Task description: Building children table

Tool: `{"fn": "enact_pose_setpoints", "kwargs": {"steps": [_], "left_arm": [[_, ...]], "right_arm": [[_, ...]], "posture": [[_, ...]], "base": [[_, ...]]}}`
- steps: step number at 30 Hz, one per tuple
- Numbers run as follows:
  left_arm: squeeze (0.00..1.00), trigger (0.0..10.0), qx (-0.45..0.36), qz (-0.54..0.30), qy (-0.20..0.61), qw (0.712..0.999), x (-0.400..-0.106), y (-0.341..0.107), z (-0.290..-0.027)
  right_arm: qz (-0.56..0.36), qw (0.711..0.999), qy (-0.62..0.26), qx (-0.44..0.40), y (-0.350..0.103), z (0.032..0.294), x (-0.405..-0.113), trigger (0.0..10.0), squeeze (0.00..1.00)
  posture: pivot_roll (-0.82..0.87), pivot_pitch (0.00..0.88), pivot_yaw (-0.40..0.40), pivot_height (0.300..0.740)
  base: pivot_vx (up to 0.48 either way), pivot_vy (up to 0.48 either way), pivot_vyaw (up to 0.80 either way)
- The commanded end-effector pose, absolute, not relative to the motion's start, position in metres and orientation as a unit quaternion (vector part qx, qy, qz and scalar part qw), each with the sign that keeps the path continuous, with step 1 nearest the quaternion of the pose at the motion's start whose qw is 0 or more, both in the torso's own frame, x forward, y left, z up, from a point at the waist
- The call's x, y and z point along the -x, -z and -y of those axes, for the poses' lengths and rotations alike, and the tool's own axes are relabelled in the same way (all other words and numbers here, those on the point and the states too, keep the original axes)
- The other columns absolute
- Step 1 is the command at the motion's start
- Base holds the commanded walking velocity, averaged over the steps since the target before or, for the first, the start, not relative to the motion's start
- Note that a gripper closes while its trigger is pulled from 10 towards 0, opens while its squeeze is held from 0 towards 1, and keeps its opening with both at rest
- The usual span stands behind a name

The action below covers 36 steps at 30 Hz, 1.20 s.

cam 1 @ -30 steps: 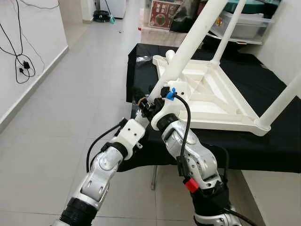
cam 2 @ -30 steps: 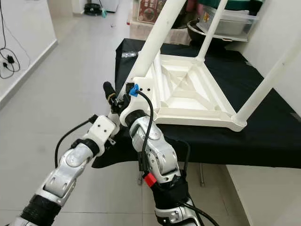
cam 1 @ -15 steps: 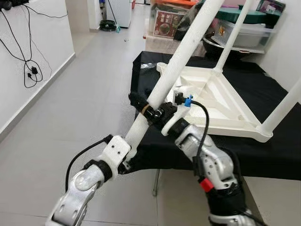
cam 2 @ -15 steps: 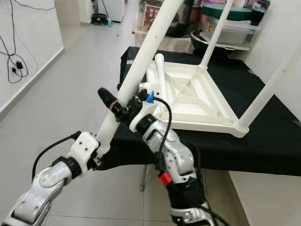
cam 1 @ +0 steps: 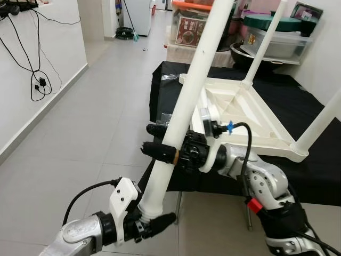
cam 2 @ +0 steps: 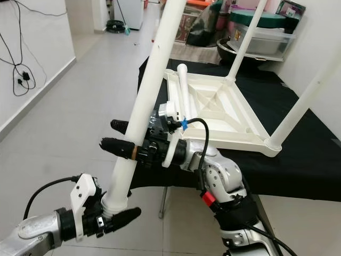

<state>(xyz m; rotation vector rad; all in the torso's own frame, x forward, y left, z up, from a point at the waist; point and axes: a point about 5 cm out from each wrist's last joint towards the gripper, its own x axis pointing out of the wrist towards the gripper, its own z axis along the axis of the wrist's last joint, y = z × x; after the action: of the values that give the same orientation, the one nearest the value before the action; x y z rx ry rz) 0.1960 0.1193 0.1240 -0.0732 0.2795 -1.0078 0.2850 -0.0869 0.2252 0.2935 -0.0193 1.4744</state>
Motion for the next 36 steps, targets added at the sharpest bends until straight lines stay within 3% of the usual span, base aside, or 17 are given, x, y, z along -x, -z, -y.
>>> {"fn": "enact_pose_setpoints", "kwargs": {"steps": [1, 13, 36], "left_arm": [[0.0, 10.0, 0.041, -0.128, 0.499, 0.856, -0.193, -0.13, -0.115], [0.0, 10.0, 0.057, -0.139, 0.521, 0.84, -0.191, -0.134, -0.109], [0.0, 10.0, 0.073, -0.146, 0.541, 0.825, -0.189, -0.134, -0.098]], "right_arm": [[0.004, 0.695, -0.707, -0.133, -0.232, 0.087, -0.278, 10.0, 0.0], [-0.009, 0.646, -0.747, -0.156, -0.232, 0.078, -0.27, 10.0, 0.0], [-0.023, 0.636, -0.752, -0.171, -0.232, 0.065, -0.273, 10.0, 0.0]], "posture": [[0.11, 0.031, -0.112, 0.74], [0.1, 0.035, -0.108, 0.74], [0.09, 0.049, -0.108, 0.74]], "base": [[0.0, 0.0, 0.0], [0.0, 0.0, 0.0], [0.0, 0.0, 0.0]]}}
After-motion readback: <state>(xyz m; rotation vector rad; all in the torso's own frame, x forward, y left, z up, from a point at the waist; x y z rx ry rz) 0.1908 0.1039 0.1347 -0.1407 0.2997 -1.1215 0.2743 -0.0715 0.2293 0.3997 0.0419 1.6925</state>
